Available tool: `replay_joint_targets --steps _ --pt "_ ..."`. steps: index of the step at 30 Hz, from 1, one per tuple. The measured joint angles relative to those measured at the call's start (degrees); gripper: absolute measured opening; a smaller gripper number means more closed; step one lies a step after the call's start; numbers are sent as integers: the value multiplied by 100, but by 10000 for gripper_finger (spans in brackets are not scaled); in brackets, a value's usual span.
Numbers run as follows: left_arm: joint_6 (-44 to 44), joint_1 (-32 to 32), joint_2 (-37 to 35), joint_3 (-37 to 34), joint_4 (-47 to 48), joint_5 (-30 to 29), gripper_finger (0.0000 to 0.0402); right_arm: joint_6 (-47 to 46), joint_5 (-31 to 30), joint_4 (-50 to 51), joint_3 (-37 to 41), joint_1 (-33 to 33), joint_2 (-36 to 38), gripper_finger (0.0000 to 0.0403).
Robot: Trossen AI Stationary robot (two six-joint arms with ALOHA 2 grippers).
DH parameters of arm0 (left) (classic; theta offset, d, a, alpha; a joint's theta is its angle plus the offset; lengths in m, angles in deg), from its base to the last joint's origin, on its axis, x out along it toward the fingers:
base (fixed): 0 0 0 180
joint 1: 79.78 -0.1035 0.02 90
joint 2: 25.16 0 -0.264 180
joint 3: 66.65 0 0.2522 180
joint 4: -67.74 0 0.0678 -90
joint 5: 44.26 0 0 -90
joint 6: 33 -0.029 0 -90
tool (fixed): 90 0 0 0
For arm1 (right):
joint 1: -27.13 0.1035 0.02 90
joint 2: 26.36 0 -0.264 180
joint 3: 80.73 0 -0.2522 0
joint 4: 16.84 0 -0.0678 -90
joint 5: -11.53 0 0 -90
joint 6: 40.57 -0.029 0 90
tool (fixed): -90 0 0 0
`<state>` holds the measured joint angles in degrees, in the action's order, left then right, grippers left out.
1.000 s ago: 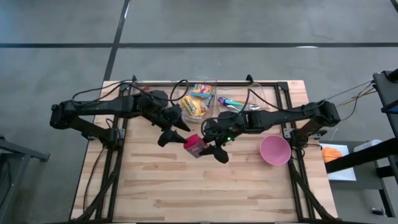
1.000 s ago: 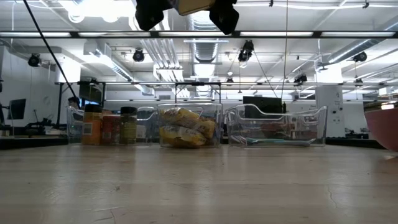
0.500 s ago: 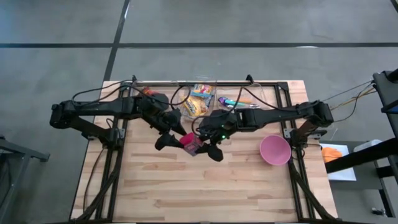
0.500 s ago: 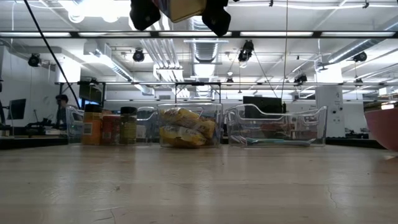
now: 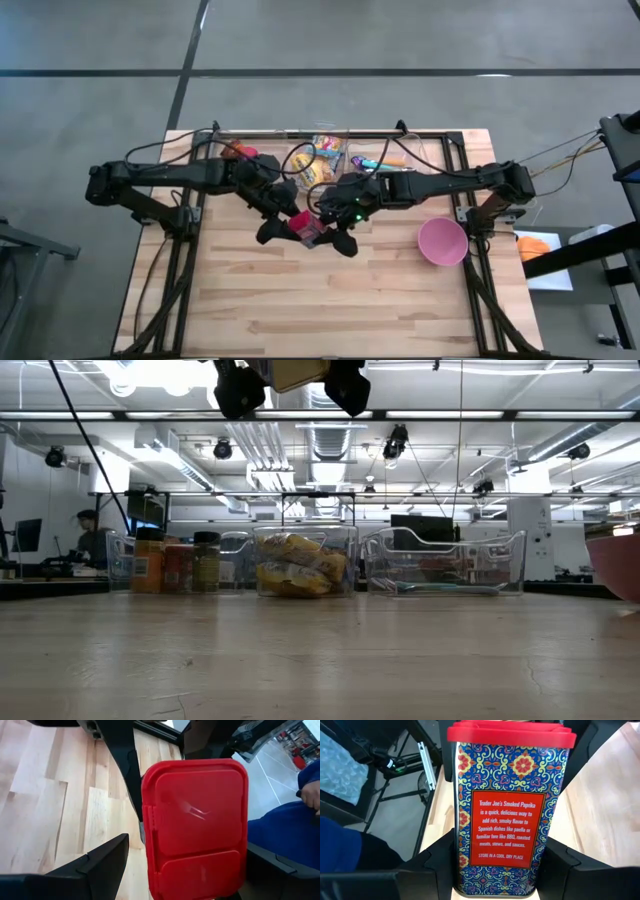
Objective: Pick & Place Food Item
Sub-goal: Put the red seasoning can into the left transparent bin
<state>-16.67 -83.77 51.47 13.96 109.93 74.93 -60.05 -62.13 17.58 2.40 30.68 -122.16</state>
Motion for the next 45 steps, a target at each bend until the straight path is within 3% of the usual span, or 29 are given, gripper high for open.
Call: replay_joint_targets --steps 19,23,27,40,42,45 --pt "472 -7 7 0 -31 144 318 -11 196 15 13 5 -5 190" --pt "470 0 3 0 -39 91 287 -18 192 20 18 11 -5 190" --pt "456 4 -1 0 -42 62 216 -140 191 50 23 9 -5 190" --pt "518 49 -1 0 -120 43 213 -173 214 37 24 18 -3 190" --pt "530 59 -1 0 -126 44 213 -168 220 31 24 20 -3 207" --pt "631 74 0 0 -186 31 213 -204 253 -71 20 24 -3 264"
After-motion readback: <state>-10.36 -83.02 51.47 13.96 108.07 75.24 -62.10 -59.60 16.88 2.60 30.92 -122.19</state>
